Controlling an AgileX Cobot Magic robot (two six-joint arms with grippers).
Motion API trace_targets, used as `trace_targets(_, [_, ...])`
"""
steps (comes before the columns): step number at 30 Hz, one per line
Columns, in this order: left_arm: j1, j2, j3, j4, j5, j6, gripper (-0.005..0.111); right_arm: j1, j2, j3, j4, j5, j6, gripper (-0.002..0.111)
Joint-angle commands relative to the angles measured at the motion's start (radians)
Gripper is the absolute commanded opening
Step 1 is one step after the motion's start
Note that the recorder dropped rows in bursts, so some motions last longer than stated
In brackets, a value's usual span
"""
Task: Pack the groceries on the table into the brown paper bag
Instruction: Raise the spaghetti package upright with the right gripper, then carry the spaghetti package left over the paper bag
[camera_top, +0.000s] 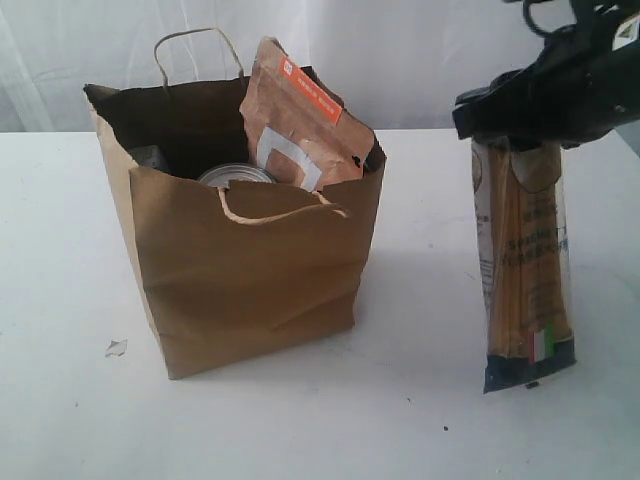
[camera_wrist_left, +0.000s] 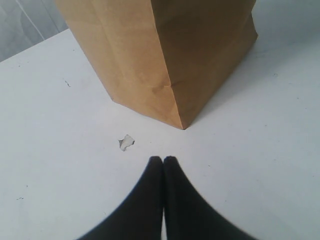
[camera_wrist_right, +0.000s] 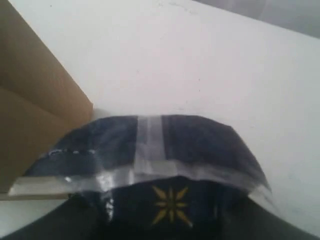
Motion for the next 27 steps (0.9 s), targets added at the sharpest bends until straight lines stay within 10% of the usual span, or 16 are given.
trace_targets(1, [-0.001, -0.004, 0.004, -0.005, 0.001, -0.002, 0.000, -0.001, -0.122, -0.025, 0.003, -0.049, -0.012, 0.000])
trace_targets(27, [-0.001, -0.004, 0.004, -0.005, 0.001, -0.002, 0.000, 0.321, -0.177, -0.545, 0.286, 0.118, -0.292, 0.000])
